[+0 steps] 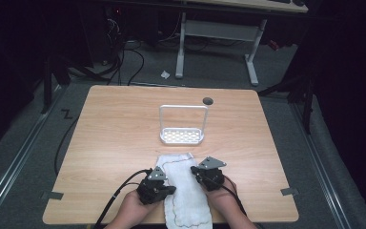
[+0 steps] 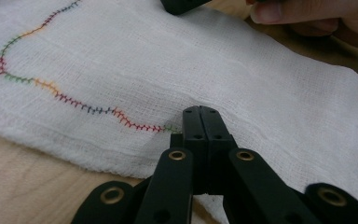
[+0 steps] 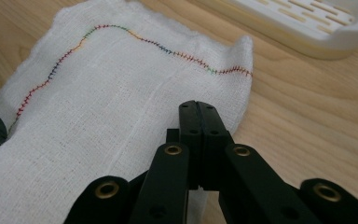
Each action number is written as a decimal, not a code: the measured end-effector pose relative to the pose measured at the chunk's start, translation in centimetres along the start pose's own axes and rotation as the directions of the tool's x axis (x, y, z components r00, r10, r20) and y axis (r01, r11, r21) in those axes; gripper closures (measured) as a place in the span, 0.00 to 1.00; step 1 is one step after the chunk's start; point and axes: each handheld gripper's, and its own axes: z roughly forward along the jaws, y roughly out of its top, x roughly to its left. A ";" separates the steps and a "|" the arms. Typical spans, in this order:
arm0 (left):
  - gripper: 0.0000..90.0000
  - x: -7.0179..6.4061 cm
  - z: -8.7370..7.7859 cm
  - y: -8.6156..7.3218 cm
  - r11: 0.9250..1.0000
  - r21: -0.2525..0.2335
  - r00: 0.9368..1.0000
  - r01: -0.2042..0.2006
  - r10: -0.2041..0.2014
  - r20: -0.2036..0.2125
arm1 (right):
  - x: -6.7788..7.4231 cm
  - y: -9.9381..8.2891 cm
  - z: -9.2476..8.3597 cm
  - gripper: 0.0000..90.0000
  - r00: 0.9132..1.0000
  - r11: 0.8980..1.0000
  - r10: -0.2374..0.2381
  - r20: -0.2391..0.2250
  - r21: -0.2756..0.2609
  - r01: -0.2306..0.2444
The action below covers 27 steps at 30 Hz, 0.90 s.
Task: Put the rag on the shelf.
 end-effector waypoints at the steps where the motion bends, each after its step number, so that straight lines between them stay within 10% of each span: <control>1: 1.00 -0.1 0.0 -0.1 1.000 0.003 1.000 -0.001 0.001 0.013 | -0.1 -0.3 -0.3 1.00 1.000 1.000 0.000 -0.003 0.001 0.000; 9: 0.97 -1.0 -0.5 -0.4 0.999 0.001 0.999 -0.052 0.052 0.015 | -0.5 -1.6 -2.2 1.00 0.999 0.999 0.029 -0.023 0.022 -0.028; 11: 0.87 0.3 -1.4 -0.4 0.997 -0.072 0.998 -0.023 0.019 -0.061 | -0.6 -1.7 -2.2 1.00 0.999 1.000 0.026 -0.028 0.016 -0.025; 14: 0.77 3.0 -2.3 -0.4 0.983 -0.166 0.979 0.080 -0.109 -0.174 | -0.8 -1.7 -2.1 1.00 0.999 0.999 0.032 -0.044 0.018 -0.032; 18: 0.71 5.3 -1.7 0.4 0.962 -0.212 0.963 0.170 -0.208 -0.172 | -1.1 -1.7 -2.1 1.00 0.997 0.999 0.041 -0.061 0.017 -0.040; 21: 0.69 5.9 -0.5 1.3 0.964 -0.181 0.956 0.194 -0.227 -0.186 | -1.1 -1.6 -2.1 1.00 0.997 0.999 0.040 -0.066 0.020 -0.039; 27: 0.96 5.8 0.3 2.0 0.963 -0.183 0.946 0.196 -0.235 -0.224 | -1.3 -1.6 -2.1 1.00 0.996 0.999 0.039 -0.078 0.020 -0.038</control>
